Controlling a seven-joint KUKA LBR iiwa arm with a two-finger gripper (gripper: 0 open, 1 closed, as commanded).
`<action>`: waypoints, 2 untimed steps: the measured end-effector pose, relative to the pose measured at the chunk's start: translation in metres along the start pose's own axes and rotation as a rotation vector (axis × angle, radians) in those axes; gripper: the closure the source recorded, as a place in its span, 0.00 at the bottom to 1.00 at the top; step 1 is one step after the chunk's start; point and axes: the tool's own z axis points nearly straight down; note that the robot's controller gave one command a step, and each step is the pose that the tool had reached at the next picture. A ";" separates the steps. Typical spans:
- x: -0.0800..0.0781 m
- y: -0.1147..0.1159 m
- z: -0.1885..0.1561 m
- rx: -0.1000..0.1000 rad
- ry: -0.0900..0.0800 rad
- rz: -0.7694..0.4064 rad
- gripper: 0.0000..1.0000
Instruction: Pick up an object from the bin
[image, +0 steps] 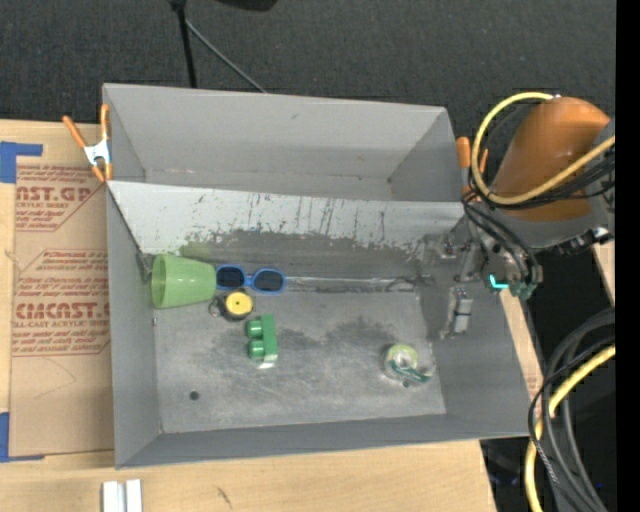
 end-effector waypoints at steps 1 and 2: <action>0.087 0.006 0.093 -0.003 0.005 -0.167 0.00; 0.047 0.012 0.118 -0.001 -0.007 -0.124 0.00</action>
Offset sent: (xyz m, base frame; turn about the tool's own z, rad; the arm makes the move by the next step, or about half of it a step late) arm -0.0836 0.0047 -0.0883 -0.1667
